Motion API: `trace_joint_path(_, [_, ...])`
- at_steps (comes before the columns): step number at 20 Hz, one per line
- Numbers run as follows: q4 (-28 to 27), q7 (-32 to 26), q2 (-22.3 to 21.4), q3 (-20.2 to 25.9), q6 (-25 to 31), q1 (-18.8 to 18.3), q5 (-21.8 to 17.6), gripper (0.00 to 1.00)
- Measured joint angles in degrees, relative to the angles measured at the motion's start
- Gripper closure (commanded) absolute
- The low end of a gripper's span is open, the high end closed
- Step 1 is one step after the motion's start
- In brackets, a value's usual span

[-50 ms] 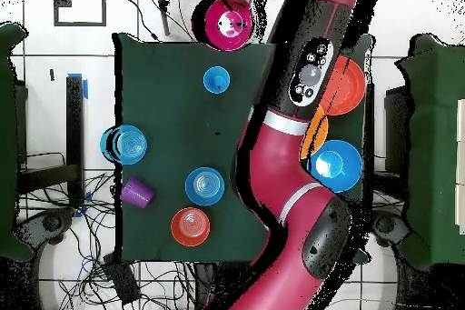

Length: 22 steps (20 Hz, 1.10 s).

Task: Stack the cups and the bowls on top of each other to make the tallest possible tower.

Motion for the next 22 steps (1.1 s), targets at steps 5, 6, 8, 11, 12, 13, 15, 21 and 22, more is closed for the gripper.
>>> trace_joint_path(5, [0.0, 0.0, -0.4, -3.1, 0.0, 0.0, 1.6, 1.00])
trace_joint_path(6, [0.0, 0.0, -0.6, -4.1, 0.0, 0.0, 2.4, 1.00])
trace_joint_path(8, [-0.1, 0.0, -0.7, -4.9, 0.0, 0.1, 2.9, 1.00])
trace_joint_path(11, [-0.1, 0.0, -0.8, -6.4, 0.0, 0.3, 3.1, 1.00])
trace_joint_path(12, [-0.2, 0.0, -0.8, -6.7, 0.1, 0.3, 3.1, 1.00])
trace_joint_path(13, [-0.3, 0.0, -0.8, -7.1, 0.2, 0.5, 3.1, 1.00])
trace_joint_path(15, [-0.5, 0.0, -0.9, -8.2, 0.8, 1.0, 3.0, 1.00])
trace_joint_path(21, [-1.8, 0.0, -1.9, -10.4, 2.8, 3.1, 0.5, 1.00])
trace_joint_path(22, [-1.9, 0.0, -2.0, -10.5, 2.9, 3.3, 0.2, 1.00])
